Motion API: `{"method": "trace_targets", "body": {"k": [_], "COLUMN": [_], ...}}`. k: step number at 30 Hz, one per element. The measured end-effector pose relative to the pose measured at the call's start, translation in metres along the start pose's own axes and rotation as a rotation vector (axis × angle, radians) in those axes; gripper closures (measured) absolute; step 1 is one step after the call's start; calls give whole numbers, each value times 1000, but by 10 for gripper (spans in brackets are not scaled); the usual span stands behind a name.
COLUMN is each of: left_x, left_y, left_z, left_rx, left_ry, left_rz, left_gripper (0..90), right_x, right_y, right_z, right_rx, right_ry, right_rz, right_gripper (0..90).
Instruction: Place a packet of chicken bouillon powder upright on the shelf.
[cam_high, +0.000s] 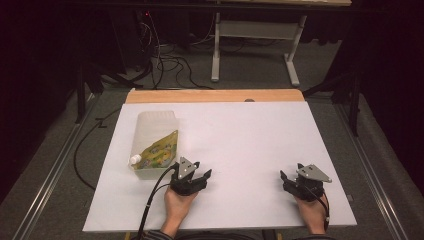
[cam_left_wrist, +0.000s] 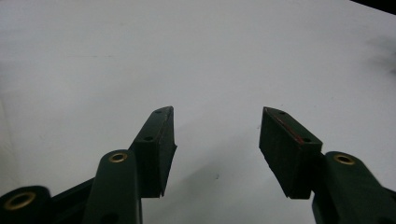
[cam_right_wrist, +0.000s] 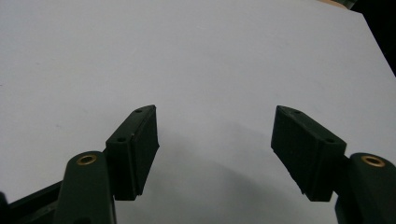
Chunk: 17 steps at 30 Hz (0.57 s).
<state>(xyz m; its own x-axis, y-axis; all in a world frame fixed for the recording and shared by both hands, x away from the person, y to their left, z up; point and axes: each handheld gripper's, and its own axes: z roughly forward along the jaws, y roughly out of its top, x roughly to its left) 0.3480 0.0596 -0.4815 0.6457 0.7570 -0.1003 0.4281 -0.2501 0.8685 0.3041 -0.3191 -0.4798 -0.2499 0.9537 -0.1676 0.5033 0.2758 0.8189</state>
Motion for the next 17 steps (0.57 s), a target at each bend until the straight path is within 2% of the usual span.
{"method": "trace_targets", "body": {"k": [6,12,13,17], "left_x": [-3,-7,-7,-7], "left_y": [0,1,1,1], "left_z": [2,5,5,5], "left_rx": [13,45,43,45], "left_ry": [26,45,47,45], "left_rz": [14,46,51,47], "left_gripper": [423,379,378,370], "right_x": [0,0,0,0], "right_y": [0,0,0,0], "right_z": [0,0,0,0], "right_rx": [0,0,0,-2], "right_ry": [2,2,2,2], "right_rz": [4,-1,11,10], "right_gripper": [325,325,325,325]}}
